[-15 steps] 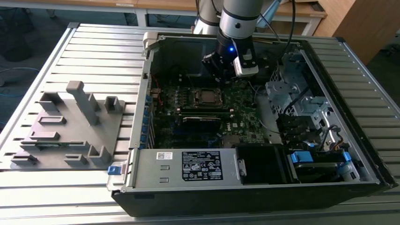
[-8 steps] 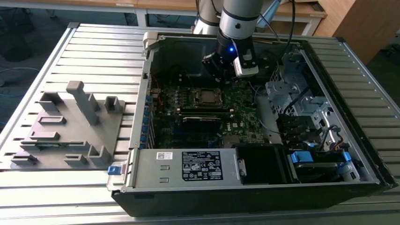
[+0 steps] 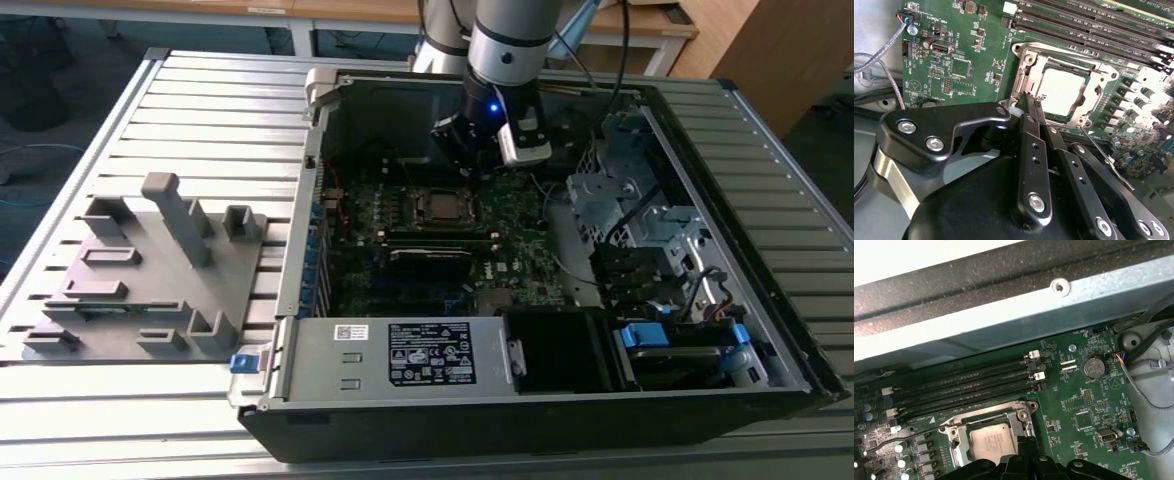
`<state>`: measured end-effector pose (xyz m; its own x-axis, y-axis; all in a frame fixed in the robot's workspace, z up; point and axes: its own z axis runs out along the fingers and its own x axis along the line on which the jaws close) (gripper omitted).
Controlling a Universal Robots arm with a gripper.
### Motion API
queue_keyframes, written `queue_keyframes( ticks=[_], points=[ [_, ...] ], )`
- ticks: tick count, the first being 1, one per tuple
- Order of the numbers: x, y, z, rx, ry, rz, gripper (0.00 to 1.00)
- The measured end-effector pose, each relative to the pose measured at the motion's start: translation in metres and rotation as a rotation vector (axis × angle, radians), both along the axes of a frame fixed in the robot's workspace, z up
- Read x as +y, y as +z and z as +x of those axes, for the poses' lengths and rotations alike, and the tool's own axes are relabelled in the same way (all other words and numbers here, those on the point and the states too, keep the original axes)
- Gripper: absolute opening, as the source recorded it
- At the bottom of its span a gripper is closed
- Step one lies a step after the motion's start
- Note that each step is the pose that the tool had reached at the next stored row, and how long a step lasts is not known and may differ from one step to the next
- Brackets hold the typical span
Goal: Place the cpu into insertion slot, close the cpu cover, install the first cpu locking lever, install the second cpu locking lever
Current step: 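Close the cpu cover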
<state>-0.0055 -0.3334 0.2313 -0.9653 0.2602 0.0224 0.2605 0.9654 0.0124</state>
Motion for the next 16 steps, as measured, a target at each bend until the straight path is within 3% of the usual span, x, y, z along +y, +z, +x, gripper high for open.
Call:
queue_keyframes(
  ticks=[8, 16],
  points=[
    [0.0000, -0.0021, 0.0000, -0.0021, 0.000, 0.0003, 0.10],
    [0.0000, -0.0052, 0.0000, -0.0216, 0.002, 0.0001, 0.10]
  ],
)
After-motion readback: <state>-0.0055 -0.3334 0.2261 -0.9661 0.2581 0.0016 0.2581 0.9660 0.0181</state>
